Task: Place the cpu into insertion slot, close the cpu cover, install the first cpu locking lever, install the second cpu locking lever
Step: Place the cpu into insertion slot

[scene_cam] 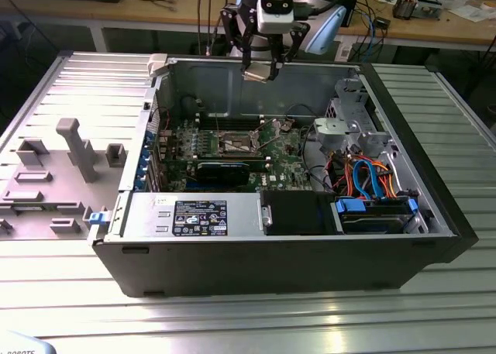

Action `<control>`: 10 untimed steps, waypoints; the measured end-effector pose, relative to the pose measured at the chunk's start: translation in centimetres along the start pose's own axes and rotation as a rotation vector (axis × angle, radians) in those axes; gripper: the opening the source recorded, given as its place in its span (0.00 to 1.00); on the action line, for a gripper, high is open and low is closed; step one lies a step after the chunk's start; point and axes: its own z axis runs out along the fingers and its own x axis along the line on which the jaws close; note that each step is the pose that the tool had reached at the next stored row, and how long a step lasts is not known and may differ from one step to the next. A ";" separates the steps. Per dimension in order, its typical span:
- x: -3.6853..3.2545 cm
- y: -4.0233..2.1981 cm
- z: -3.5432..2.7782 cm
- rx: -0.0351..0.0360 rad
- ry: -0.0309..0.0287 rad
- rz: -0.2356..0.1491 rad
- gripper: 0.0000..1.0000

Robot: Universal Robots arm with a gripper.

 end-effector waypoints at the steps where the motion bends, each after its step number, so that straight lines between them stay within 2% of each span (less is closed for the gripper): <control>1: 0.00 0.00 0.00 0.0001 -0.0003 0.004 0.54; 10: 0.00 0.00 0.02 0.0028 -0.0042 0.039 0.54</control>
